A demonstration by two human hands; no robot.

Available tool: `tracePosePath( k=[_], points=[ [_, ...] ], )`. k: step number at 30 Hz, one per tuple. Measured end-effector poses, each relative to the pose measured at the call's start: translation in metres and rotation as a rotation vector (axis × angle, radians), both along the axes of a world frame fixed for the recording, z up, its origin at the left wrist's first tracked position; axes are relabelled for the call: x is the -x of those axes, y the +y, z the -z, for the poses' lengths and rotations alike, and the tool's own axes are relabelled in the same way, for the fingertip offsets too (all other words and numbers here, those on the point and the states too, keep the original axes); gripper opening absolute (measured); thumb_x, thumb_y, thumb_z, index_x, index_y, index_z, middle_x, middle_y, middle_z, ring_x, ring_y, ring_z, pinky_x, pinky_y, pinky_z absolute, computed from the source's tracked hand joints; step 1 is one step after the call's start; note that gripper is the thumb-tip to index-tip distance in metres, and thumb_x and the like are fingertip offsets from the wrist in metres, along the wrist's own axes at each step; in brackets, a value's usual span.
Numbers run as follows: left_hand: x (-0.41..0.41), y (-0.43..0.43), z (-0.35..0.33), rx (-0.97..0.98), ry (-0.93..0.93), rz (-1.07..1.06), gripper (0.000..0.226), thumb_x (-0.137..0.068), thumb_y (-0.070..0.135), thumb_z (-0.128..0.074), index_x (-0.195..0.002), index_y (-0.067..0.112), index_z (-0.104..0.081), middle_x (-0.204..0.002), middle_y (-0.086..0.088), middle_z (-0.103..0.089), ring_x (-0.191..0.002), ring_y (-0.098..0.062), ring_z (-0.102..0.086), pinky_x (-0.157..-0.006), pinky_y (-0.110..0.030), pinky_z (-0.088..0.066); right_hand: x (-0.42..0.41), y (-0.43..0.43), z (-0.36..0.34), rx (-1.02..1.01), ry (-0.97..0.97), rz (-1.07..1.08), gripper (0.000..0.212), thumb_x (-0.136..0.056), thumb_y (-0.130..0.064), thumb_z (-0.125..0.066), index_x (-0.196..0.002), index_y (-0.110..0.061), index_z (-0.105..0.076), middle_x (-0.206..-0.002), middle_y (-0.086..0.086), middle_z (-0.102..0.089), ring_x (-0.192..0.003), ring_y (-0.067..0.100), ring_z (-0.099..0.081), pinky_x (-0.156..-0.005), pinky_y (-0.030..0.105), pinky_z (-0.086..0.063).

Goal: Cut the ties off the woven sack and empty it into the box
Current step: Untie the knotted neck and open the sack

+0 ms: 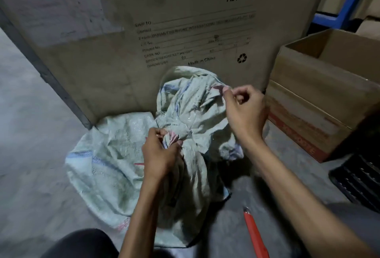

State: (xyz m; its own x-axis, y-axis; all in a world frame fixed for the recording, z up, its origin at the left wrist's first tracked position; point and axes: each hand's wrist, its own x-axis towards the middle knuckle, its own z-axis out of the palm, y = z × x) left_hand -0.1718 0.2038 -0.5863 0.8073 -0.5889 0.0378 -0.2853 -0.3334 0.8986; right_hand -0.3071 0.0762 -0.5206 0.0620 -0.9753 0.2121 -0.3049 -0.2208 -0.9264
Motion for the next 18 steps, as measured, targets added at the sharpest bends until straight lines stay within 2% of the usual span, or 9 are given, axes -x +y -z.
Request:
tracePosePath(
  k=[1,2,3,4,5,8,10,13,18],
  points=[
    [-0.001,-0.002,0.001,0.069,0.003,0.017,0.033,-0.079,0.009,-0.080,-0.094,0.017,-0.052,-0.090,-0.012,-0.067,-0.080,-0.027,-0.062,-0.072,-0.042,-0.052,-0.003,0.003,0.003,-0.064,0.101,-0.053,0.039,-0.086,-0.061,-0.062,-0.076,-0.023,-0.065,-0.093,0.002,-0.075,-0.089,0.017,-0.070,-0.067,0.030,-0.050],
    [0.002,-0.005,0.000,0.139,0.006,0.068,0.032,-0.080,0.006,-0.078,-0.093,0.020,-0.052,-0.093,-0.009,-0.068,-0.082,-0.025,-0.064,-0.075,-0.042,-0.052,-0.005,0.004,0.007,-0.223,0.135,-0.180,0.052,-0.083,-0.073,-0.055,-0.086,-0.023,-0.068,-0.105,0.004,-0.075,-0.098,0.019,-0.069,-0.073,0.028,-0.047],
    [0.008,-0.010,-0.002,0.199,0.019,0.147,0.031,-0.082,0.003,-0.076,-0.092,0.021,-0.052,-0.093,-0.007,-0.069,-0.083,-0.022,-0.065,-0.077,-0.040,-0.053,-0.009,0.005,0.012,-0.413,0.133,-0.295,0.072,-0.080,-0.081,-0.050,-0.112,-0.019,-0.069,-0.121,0.003,-0.070,-0.110,0.020,-0.065,-0.084,0.028,-0.047],
    [0.015,-0.014,-0.004,0.239,0.029,0.236,0.030,-0.084,0.001,-0.073,-0.092,0.021,-0.052,-0.093,-0.005,-0.068,-0.082,-0.019,-0.064,-0.077,-0.038,-0.052,-0.015,0.005,0.018,-0.544,0.096,-0.345,0.088,-0.079,-0.082,-0.049,-0.135,-0.014,-0.058,-0.137,0.005,-0.061,-0.122,0.022,-0.059,-0.098,0.031,-0.046],
    [0.023,-0.018,-0.005,0.255,0.032,0.316,0.029,-0.086,0.000,-0.071,-0.093,0.019,-0.051,-0.093,-0.004,-0.065,-0.081,-0.015,-0.061,-0.078,-0.037,-0.051,-0.020,0.004,0.026,-0.574,0.052,-0.334,0.090,-0.082,-0.077,-0.052,-0.144,-0.011,-0.048,-0.144,0.007,-0.056,-0.130,0.025,-0.054,-0.107,0.035,-0.043],
    [0.028,-0.027,-0.009,0.247,0.075,0.462,0.023,-0.093,0.005,-0.067,-0.097,0.017,-0.049,-0.094,-0.013,-0.058,-0.081,-0.011,-0.053,-0.078,-0.034,-0.047,-0.030,-0.008,0.044,-0.372,-0.099,-0.227,0.049,-0.091,-0.050,-0.062,-0.127,-0.017,-0.058,-0.129,0.004,-0.067,-0.121,0.025,-0.062,-0.106,0.043,-0.048],
    [0.013,-0.024,-0.014,0.223,0.127,0.481,0.017,-0.094,0.007,-0.067,-0.095,0.014,-0.051,-0.082,-0.014,-0.061,-0.066,-0.013,-0.052,-0.063,-0.027,-0.044,-0.025,-0.027,0.047,-0.350,-0.214,-0.255,0.032,-0.090,-0.031,-0.070,-0.118,-0.018,-0.063,-0.117,0.001,-0.073,-0.110,0.021,-0.069,-0.101,0.047,-0.053],
    [-0.011,-0.021,-0.019,0.206,0.226,0.472,0.013,-0.093,0.009,-0.065,-0.092,0.008,-0.053,-0.061,-0.009,-0.050,-0.046,-0.017,-0.036,-0.045,-0.022,-0.030,-0.016,-0.057,0.045,-0.400,-0.435,-0.293,0.039,-0.086,0.000,-0.072,-0.123,-0.009,-0.062,-0.119,0.008,-0.073,-0.112,0.022,-0.070,-0.104,0.046,-0.052],
    [-0.026,-0.014,-0.039,0.100,0.365,0.460,0.009,-0.091,0.012,-0.063,-0.091,0.008,-0.055,-0.059,-0.019,-0.047,-0.035,-0.019,-0.037,-0.039,-0.015,-0.035,-0.025,-0.064,0.039,-0.541,-0.539,-0.354,0.049,-0.085,0.010,-0.067,-0.130,-0.008,-0.059,-0.123,0.009,-0.073,-0.115,0.022,-0.069,-0.106,0.045,-0.050]
  ],
)
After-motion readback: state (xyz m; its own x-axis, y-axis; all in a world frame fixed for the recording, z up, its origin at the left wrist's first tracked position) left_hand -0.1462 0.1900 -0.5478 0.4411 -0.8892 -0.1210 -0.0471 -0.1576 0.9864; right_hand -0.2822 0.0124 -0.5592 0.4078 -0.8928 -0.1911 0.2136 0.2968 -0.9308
